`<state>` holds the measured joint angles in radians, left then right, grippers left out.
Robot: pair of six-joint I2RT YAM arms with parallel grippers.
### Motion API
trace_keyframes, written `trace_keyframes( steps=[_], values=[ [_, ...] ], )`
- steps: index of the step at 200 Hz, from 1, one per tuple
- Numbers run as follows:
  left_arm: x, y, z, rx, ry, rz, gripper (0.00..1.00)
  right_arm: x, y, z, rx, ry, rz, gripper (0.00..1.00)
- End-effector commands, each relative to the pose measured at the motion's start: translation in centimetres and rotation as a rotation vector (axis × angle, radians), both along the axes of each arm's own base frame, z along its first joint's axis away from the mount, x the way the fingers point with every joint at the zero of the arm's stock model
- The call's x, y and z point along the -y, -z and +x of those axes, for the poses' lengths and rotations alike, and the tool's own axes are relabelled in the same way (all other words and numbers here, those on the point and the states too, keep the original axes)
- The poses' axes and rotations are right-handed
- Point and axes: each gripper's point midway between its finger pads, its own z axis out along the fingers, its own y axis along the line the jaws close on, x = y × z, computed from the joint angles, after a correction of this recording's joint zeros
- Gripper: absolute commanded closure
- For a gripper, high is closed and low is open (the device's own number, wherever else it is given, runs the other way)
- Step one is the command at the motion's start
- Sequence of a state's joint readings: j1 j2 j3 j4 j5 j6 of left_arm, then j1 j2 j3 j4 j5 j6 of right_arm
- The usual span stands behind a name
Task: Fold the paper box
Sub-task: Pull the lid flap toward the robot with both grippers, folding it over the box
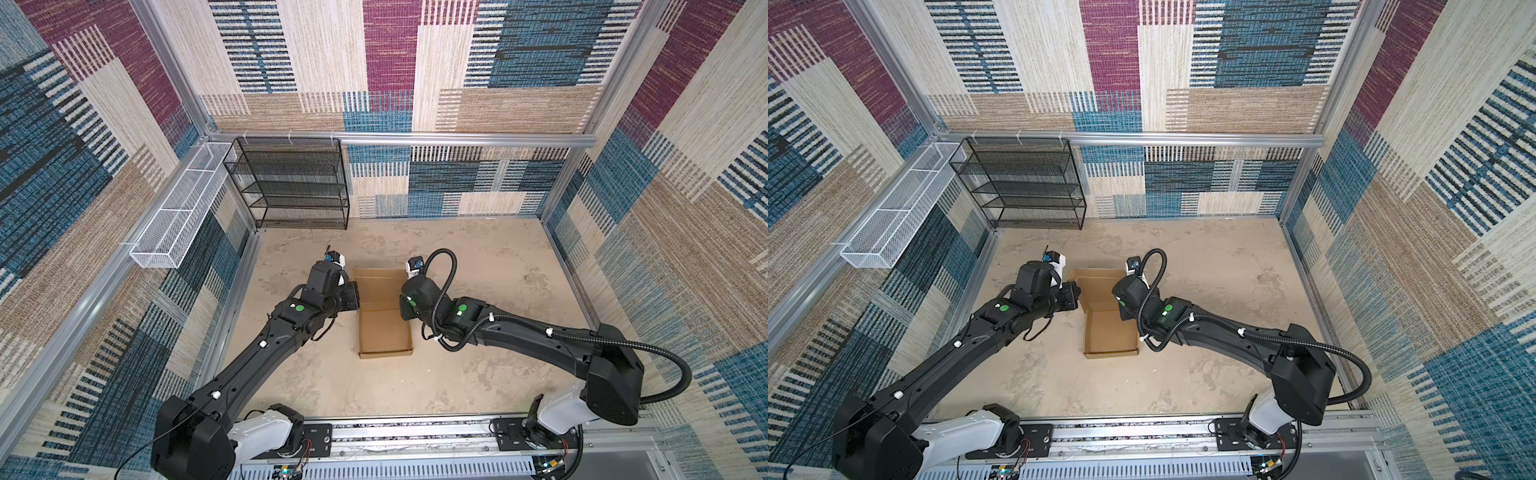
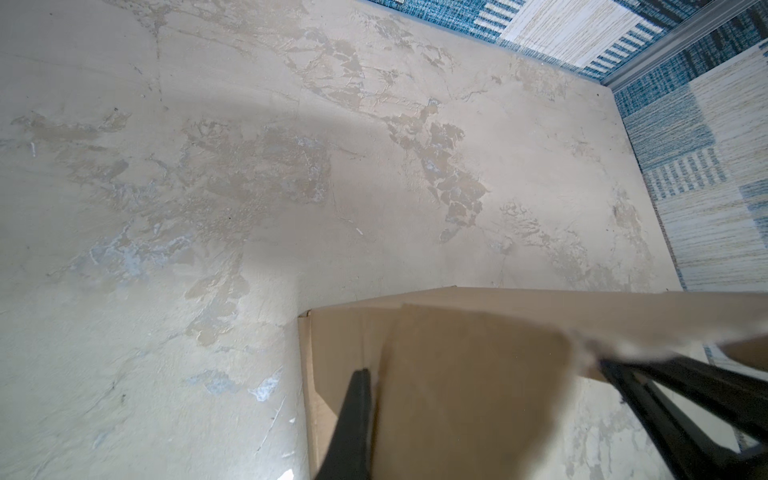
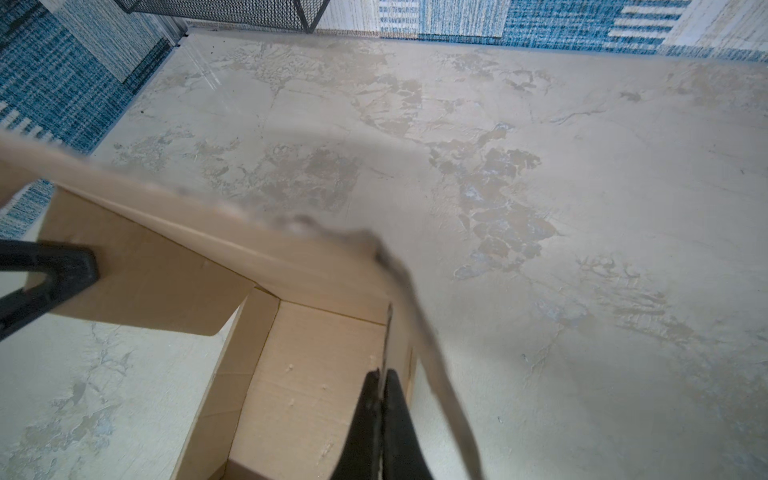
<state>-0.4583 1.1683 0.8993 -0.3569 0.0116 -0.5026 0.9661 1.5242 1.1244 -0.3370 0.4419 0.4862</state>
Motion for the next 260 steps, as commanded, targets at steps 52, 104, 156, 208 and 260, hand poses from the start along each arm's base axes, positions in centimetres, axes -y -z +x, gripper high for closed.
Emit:
trace_keyframes(
  steps=[52, 104, 156, 208, 260],
  values=[
    [0.7, 1.1, -1.8, -0.026, -0.027, -0.097, 0.97, -0.5, 2.0, -2.6, -0.079, -0.038, -0.005, 0.96],
    [0.7, 0.7, -2.8, -0.011, -0.039, -0.121, 0.97, -0.9, 2.0, -3.3, -0.072, -0.041, -0.002, 0.96],
    [0.9, 1.4, -3.8, -0.016, -0.043, -0.125, 0.97, -0.8, 2.5, -4.4, -0.075, -0.04, -0.007, 0.96],
    [0.9, 2.1, -4.8, -0.002, -0.065, -0.132, 0.93, -0.7, 2.8, -5.1, -0.076, -0.043, -0.018, 0.96],
    [0.5, 3.2, -6.1, -0.008, -0.071, -0.136, 0.91, -0.3, 3.3, -6.0, -0.079, -0.04, -0.02, 0.96]
  ],
)
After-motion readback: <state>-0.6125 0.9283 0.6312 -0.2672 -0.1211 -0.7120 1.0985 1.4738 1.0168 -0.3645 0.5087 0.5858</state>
